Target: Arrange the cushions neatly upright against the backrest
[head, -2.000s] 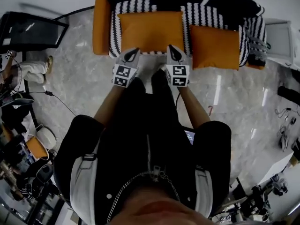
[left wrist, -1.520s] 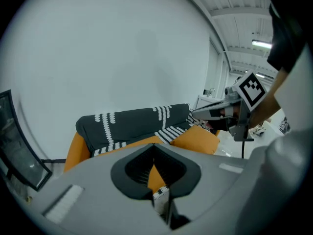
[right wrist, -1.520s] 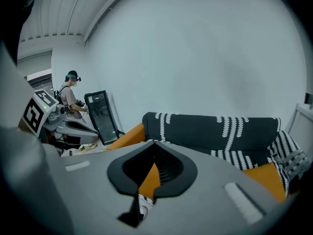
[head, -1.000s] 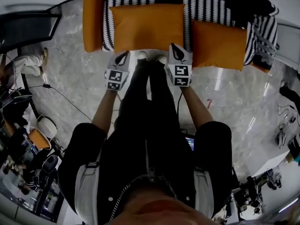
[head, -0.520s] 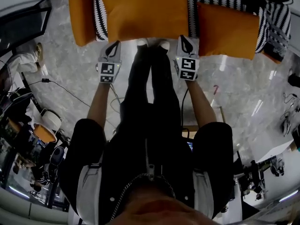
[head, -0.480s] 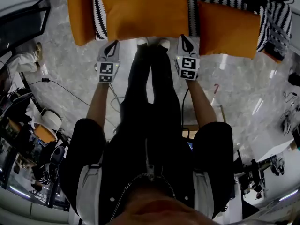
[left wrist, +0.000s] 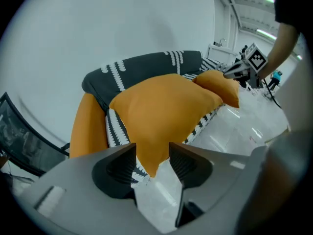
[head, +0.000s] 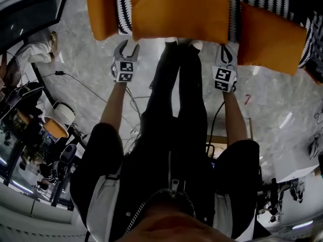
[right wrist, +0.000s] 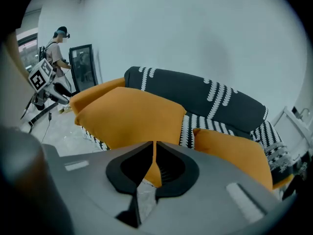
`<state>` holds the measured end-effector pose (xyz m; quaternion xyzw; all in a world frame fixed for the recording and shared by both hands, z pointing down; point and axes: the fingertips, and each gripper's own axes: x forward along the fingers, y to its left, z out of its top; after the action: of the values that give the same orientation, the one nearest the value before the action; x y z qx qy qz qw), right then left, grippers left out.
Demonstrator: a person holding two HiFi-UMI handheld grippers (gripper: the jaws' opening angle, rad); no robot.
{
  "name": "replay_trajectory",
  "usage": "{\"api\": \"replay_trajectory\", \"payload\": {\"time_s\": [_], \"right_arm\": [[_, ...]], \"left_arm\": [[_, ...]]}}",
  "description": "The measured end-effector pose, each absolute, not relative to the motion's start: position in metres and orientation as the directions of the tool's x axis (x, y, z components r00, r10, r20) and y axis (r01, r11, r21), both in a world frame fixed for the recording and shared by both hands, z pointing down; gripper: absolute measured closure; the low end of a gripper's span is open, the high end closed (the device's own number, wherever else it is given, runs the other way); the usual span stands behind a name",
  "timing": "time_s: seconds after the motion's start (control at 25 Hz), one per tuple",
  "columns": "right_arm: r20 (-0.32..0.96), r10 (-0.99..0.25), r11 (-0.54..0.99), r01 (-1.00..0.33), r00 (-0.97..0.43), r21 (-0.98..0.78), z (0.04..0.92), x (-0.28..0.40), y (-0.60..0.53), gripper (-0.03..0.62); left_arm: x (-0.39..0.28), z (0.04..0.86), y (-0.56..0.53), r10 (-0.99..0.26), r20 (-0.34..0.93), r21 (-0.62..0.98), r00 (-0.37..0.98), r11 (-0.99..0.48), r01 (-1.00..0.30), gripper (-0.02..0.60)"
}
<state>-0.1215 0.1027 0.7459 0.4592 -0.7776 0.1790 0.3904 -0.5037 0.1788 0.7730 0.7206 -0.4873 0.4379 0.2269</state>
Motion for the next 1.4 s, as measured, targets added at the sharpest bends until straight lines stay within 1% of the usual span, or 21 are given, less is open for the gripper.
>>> {"api": "replay_trajectory", "payload": {"time_s": [0.04, 0.12, 0.28, 0.32, 0.36, 0.52, 0.64, 0.68, 0.8, 0.88, 1.0, 1.04, 1.08, 1.16, 1.4], "right_arm": [[0.776, -0.570, 0.517, -0.852, -0.271, 0.082, 0.752, -0.121, 0.103, 0.558], [0.789, -0.558, 0.514, -0.854, -0.259, 0.083, 0.764, -0.117, 0.104, 0.533], [0.823, -0.515, 0.544, -0.834, -0.240, 0.097, 0.796, -0.113, 0.111, 0.484], [0.830, -0.500, 0.555, -0.827, -0.246, 0.089, 0.804, -0.113, 0.115, 0.455], [0.840, -0.483, 0.565, -0.821, -0.248, 0.082, 0.812, -0.111, 0.119, 0.421], [0.911, -0.369, 0.596, -0.799, -0.186, 0.079, 0.861, -0.089, 0.138, 0.356], [0.942, -0.310, 0.589, -0.804, -0.128, 0.085, 0.888, -0.079, 0.147, 0.359], [0.946, -0.305, 0.576, -0.812, -0.108, 0.093, 0.893, -0.074, 0.147, 0.364], [0.951, -0.301, 0.546, -0.830, -0.065, 0.116, 0.905, -0.065, 0.141, 0.365], [0.957, -0.284, 0.551, -0.827, -0.055, 0.116, 0.913, -0.065, 0.138, 0.368], [0.973, -0.229, 0.552, -0.828, -0.036, 0.100, 0.916, -0.061, 0.141, 0.390], [0.976, -0.216, 0.546, -0.832, -0.019, 0.104, 0.910, -0.056, 0.141, 0.432], [0.977, -0.211, 0.539, -0.835, -0.004, 0.113, 0.904, -0.051, 0.141, 0.483], [0.977, -0.215, 0.533, -0.837, 0.012, 0.127, 0.897, -0.048, 0.138, 0.529], [0.978, -0.208, 0.540, -0.835, -0.010, 0.106, 0.908, -0.061, 0.125, 0.545]], "left_arm": [[-0.509, 0.785, 0.185, -0.479, 0.867, -0.095, 0.139, -0.431, -0.897, 0.366], [-0.518, 0.807, 0.196, -0.430, 0.893, -0.087, 0.133, -0.456, -0.886, 0.341], [-0.536, 0.845, 0.217, -0.343, 0.934, -0.083, 0.101, -0.483, -0.872, 0.329], [-0.539, 0.854, 0.222, -0.326, 0.940, -0.077, 0.097, -0.482, -0.873, 0.326], [-0.540, 0.861, 0.226, -0.311, 0.946, -0.070, 0.096, -0.481, -0.874, 0.327], [-0.538, 0.892, 0.232, -0.258, 0.961, -0.041, 0.098, -0.485, -0.873, 0.327], [-0.545, 0.907, 0.229, -0.248, 0.964, -0.034, 0.095, -0.470, -0.882, 0.327], [-0.546, 0.909, 0.227, -0.252, 0.963, -0.036, 0.093, -0.465, -0.885, 0.339], [-0.545, 0.917, 0.219, -0.252, 0.963, -0.033, 0.100, -0.473, -0.880, 0.346], [-0.544, 0.920, 0.216, -0.248, 0.963, -0.030, 0.104, -0.481, -0.876, 0.367], [-0.540, 0.913, 0.217, -0.244, 0.965, -0.026, 0.100, -0.465, -0.885, 0.395], [-0.536, 0.906, 0.216, -0.248, 0.964, -0.028, 0.098, -0.459, -0.888, 0.424], [-0.532, 0.899, 0.214, -0.253, 0.963, -0.031, 0.097, -0.456, -0.890, 0.466], [-0.529, 0.892, 0.211, -0.257, 0.962, -0.036, 0.093, -0.453, -0.891, 0.508], [-0.541, 0.900, 0.197, -0.264, 0.960, -0.033, 0.093, -0.437, -0.899, 0.534]]}}
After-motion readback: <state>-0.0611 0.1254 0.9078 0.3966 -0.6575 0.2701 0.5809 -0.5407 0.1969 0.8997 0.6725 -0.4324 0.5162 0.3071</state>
